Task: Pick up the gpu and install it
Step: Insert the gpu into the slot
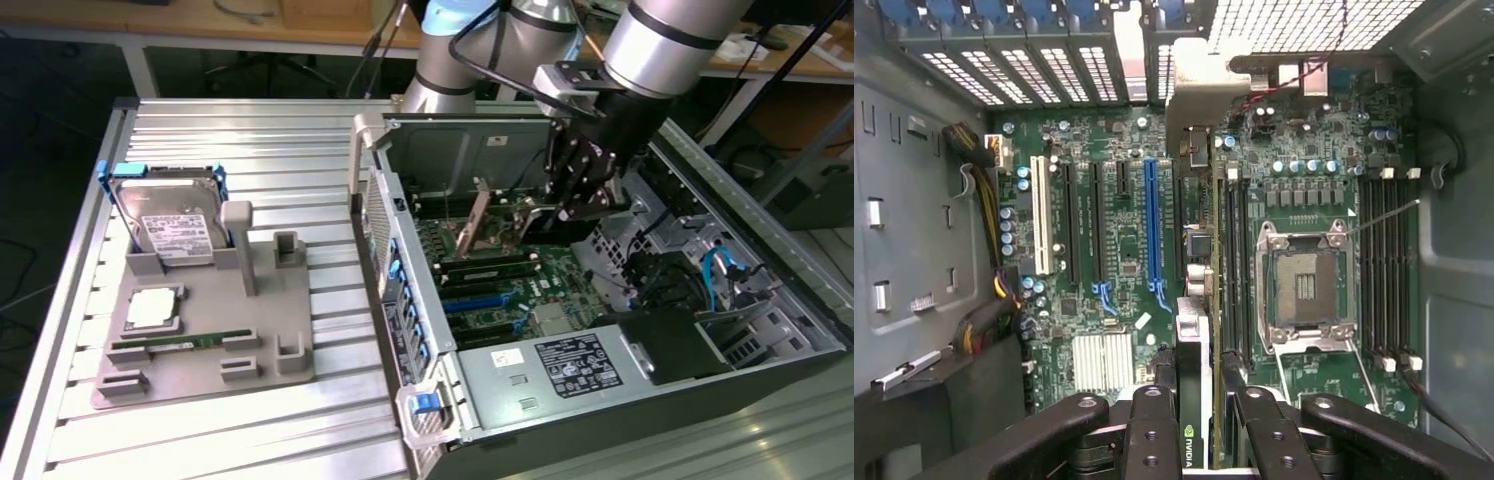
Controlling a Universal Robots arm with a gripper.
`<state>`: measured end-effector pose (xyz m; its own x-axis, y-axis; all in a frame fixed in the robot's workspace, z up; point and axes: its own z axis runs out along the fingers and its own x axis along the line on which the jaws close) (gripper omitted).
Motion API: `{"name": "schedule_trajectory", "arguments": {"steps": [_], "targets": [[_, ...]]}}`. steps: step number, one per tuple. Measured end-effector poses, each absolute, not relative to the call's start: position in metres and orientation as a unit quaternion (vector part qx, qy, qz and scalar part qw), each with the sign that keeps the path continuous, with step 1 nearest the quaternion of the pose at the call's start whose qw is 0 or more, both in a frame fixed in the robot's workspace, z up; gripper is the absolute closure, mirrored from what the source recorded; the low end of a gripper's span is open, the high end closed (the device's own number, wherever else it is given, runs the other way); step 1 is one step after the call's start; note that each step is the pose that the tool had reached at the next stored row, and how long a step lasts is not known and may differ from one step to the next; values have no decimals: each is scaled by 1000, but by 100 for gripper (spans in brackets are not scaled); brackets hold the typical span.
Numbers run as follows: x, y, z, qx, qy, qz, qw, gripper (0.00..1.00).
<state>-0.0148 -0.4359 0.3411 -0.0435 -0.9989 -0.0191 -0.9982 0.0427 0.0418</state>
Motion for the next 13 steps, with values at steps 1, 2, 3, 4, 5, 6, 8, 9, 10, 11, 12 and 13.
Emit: {"name": "schedule_trajectory", "arguments": {"steps": [1,2,3,4,5,6,8,9,10,11,12,13], "targets": [[-15,-437,340,692,-722,-22,8,73],[-15,-437,339,692,-722,-22,8,73],[-15,-439,337,692,-722,-22,8,73],[-15,-439,335,692,-722,-22,8,73],[-15,-439,334,692,-722,-22,8,73],[-15,-439,332,692,-722,-22,8,73],[-15,-440,330,692,-722,-22,8,73],[-15,-441,329,692,-722,-22,8,73],[-15,-442,328,692,-722,-22,8,73],[-15,-442,327,692,-722,-22,8,73],[-15,-443,325,692,-722,-22,8,73],[-15,-443,325,691,-722,-22,9,73]]}}
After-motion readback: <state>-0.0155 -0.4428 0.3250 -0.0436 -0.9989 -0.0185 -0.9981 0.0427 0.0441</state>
